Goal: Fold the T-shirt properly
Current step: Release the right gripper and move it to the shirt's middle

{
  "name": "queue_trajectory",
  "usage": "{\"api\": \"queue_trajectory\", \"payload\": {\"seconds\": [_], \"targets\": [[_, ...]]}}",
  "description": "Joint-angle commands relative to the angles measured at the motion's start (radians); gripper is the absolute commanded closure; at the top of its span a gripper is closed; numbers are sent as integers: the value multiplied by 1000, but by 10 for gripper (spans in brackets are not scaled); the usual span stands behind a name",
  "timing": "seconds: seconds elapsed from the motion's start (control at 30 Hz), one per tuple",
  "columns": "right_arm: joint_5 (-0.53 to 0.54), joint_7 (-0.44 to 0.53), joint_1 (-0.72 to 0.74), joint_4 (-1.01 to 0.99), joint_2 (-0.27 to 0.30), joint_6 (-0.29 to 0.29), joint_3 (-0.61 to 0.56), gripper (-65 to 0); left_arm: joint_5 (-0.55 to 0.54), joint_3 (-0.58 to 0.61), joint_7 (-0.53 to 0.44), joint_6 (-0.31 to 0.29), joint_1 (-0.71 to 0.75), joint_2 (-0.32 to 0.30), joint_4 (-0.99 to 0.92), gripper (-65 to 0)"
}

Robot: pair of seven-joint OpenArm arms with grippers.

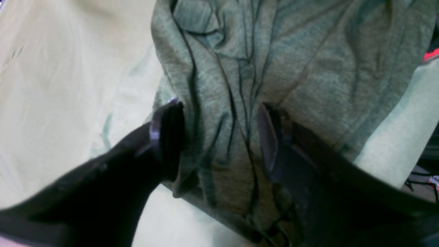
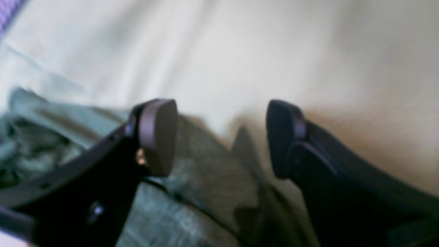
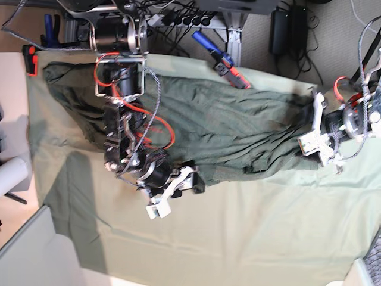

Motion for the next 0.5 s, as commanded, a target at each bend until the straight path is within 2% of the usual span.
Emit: {"api": "queue_trajectory", "payload": {"seconds": [0.0,0.17,0.23,0.37,0.47], "targets": [[11,32,31,3,1,6,-10,-403,-10,-7,-16,1,-10,-14,16,-376],[8,31,9,-9,1,6,-35,-383,-10,-7,-18,1,-11,-13,16,-376],[8,23,4,-9,1,6,-34,-290,-26,-7,-18,1,-11,-13,16,-376],[9,25,1,-9,0,6,-34,-13,-39,-7,-18,1,-11,-13,16,-376],[9,27,2,-4,1,6,-34,0,-34,-7,-18,1,-13,-13,16,-376]]}}
